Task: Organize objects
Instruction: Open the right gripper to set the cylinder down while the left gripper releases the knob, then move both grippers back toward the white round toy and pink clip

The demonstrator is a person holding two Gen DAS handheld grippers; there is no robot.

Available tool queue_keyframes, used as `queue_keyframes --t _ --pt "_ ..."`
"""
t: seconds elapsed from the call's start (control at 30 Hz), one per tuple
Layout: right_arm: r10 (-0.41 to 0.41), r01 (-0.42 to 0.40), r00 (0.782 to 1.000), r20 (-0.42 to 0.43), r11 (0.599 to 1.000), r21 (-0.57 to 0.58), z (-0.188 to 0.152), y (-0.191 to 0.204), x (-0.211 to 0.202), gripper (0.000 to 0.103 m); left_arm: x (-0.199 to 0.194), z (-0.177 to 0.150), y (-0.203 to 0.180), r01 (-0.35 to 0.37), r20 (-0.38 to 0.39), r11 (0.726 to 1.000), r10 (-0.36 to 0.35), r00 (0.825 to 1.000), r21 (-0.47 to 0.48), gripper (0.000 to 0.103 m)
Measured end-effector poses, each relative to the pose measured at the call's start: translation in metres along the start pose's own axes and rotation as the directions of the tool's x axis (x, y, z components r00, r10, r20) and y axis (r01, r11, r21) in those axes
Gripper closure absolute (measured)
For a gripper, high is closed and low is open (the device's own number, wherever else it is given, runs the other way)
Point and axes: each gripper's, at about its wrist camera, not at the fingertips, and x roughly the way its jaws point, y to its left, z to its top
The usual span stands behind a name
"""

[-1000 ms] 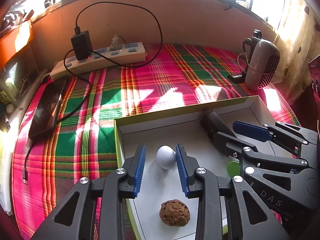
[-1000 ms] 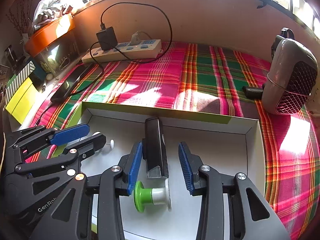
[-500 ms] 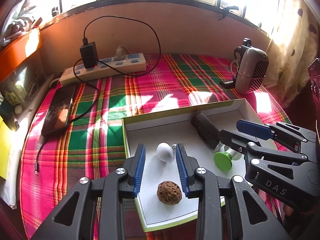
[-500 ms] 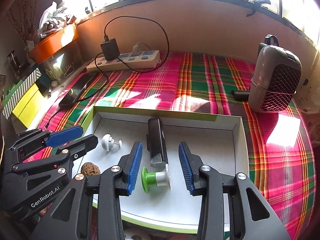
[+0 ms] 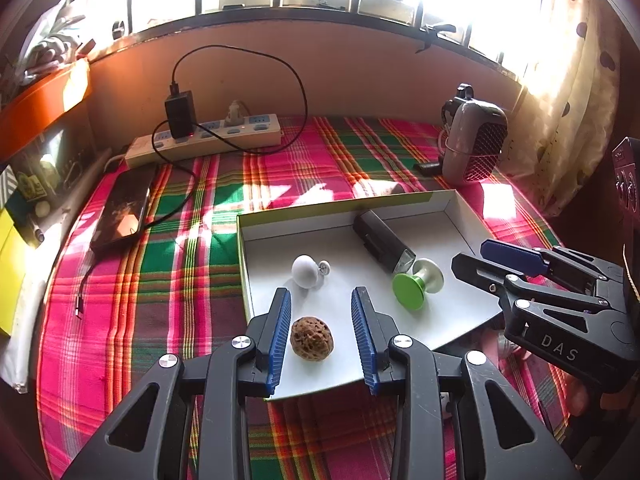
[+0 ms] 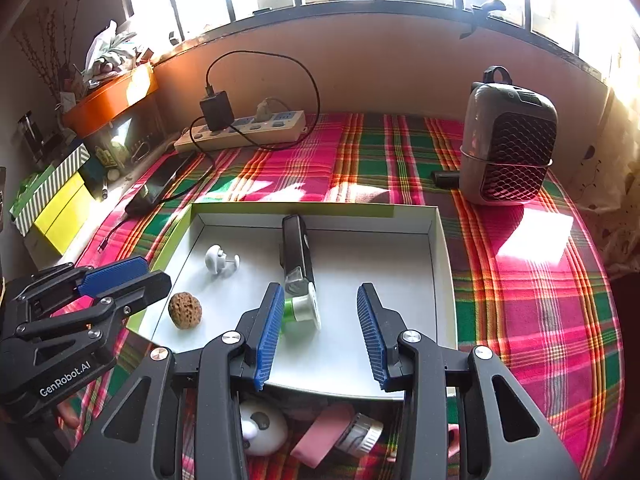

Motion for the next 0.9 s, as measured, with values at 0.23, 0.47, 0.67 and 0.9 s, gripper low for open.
queue_keyframes --t 0.23,0.47,0.67,0.9 --pt "-0.034 0.033 0.998 0.043 0.999 0.012 -0.019 -0.014 -0.028 0.063 -0.016 -0.018 -0.005 0.041 0.018 0.999 -0.041 0.999 -0.016 0.074" --pt "-0.072 0.070 0.996 0.052 0.996 0.051 -0.046 -0.033 -0.047 0.063 -0.024 -0.034 -0.012 0.085 0.011 0.996 -0.085 0.996 -0.017 0.074" --pt "-0.120 0.117 0.992 0.040 0.990 0.074 -0.070 -0.050 -0.059 0.062 -0.024 -0.050 -0.019 0.136 -0.018 0.990 -0.136 0.990 -0.021 0.074" --pt "-0.113 0.111 0.993 0.022 0.991 0.068 -0.086 -0.055 -0.059 0.056 -0.015 -0.063 -0.029 0.182 -0.066 0.983 -0.184 0.981 -0.024 0.073"
